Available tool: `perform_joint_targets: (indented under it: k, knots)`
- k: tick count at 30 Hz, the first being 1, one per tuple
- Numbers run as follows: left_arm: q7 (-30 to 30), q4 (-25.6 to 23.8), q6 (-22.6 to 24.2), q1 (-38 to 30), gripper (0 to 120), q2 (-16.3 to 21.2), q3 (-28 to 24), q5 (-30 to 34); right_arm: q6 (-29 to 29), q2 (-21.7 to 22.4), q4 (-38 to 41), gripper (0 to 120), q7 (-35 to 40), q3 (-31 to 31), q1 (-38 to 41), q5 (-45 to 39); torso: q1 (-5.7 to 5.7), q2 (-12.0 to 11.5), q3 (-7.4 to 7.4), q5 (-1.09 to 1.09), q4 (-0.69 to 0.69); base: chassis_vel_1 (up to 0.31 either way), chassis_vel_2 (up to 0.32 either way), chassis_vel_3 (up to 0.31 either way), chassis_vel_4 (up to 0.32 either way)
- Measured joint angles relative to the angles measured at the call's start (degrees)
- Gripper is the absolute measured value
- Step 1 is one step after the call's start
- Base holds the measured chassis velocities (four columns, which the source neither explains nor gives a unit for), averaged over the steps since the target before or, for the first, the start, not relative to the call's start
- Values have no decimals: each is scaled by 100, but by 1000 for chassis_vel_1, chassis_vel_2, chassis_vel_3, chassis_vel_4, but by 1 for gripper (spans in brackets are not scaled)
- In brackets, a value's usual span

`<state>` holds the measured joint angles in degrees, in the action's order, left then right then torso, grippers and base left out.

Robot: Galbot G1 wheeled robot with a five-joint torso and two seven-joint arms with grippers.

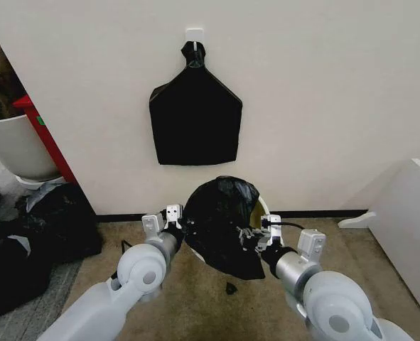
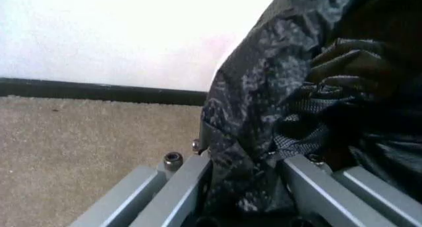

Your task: Place the garbage bag over the trash bin.

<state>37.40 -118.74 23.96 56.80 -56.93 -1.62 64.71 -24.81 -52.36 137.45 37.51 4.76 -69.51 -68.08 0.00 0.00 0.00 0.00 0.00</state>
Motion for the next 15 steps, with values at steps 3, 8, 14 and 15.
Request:
perform_joint_targets:
  k: [3,8,14,15]
  knots:
    - [2,15,-2,-1,0,-7,0,-31,6,-4,70,0,80,41,-30,44,0,0,0,0,0,0,0,0,0]
    - [8,18,-4,46,0,23,31,-83,41,53,214,0,262,236,-118,87,0,0,0,0,0,0,0,0,0]
    - [2,-67,-10,170,0,64,102,-94,135,141,247,0,566,538,-268,220,0,0,0,1,0,0,0,0,0]
    - [0,-74,-14,180,0,65,107,-96,142,153,261,0,594,553,-278,220,0,0,0,1,0,0,0,0,0]
